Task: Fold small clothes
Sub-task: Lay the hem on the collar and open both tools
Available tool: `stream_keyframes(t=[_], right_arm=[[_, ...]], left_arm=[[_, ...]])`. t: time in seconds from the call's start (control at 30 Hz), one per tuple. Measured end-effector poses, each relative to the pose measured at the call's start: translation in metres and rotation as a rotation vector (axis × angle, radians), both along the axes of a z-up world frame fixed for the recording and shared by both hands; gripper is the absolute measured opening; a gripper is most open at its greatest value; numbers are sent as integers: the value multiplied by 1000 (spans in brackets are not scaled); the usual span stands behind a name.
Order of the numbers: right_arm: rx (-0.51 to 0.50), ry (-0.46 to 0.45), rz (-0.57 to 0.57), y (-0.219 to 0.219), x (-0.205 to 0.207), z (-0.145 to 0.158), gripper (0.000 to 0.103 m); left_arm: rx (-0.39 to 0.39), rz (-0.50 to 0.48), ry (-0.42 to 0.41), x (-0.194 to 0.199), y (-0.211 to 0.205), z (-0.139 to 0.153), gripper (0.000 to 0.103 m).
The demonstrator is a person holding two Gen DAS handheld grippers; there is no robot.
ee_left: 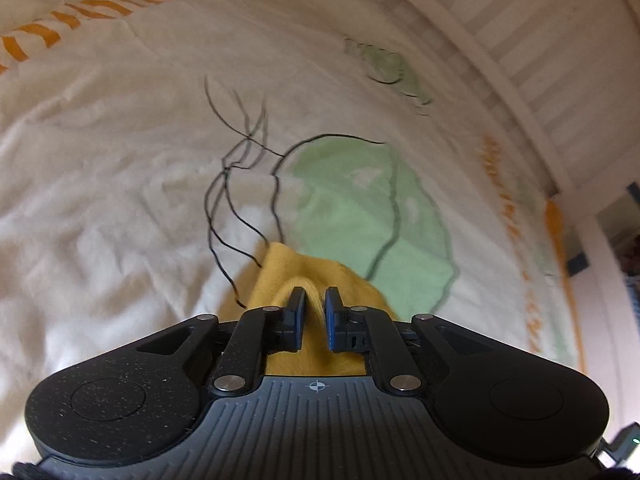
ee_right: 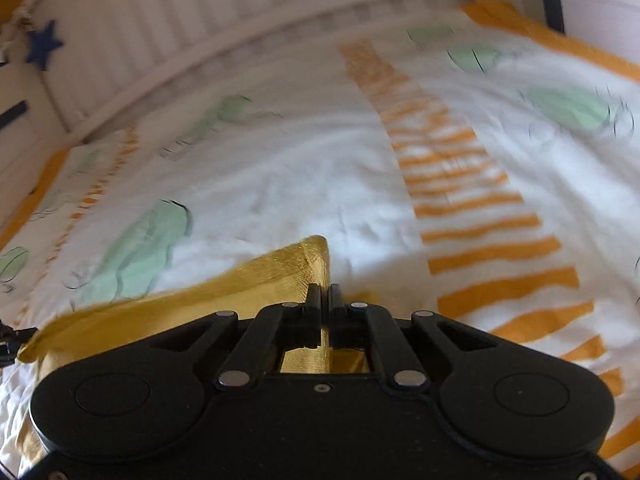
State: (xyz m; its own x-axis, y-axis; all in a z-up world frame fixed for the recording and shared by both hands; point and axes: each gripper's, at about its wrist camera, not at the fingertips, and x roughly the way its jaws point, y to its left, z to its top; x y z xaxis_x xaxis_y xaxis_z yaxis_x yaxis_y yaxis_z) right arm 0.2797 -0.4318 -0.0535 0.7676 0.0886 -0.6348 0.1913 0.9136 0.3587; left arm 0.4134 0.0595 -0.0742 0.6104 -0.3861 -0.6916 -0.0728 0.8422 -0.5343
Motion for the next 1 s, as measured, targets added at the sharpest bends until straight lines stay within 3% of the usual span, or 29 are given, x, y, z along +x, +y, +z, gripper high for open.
stream_keyframes(t=[0.1,0.13,0.27,0.33,0.37,0.6,0.77,0.9,1.0], right_arm=[[-6,27,8,3,5,-9,11],[-11,33,11,4,7,-11,17],[-17,37,-20,2,3,-15,20],[-22,16,-45,1,-3,-10,54],[-28,1,-52,0,-8,-7,59],[-69,-24,19,15,-45,14,62],[-50,67,81,32,-75,6,66],[-28,164,95,38,-96,-10,67],[-12,188,83,36,-110,-17,67]], left_arm=[[30,32,-36,-6,4,4,28],[39,29,-48,-10,7,7,28],[108,11,-107,-27,13,23,30],[135,-17,-125,-37,12,29,35],[150,-44,-128,-42,10,31,36],[211,-202,-60,-90,0,8,37],[227,-245,19,-113,4,-16,37],[228,-252,19,-126,14,-19,37],[257,-279,12,-136,17,-21,37]])
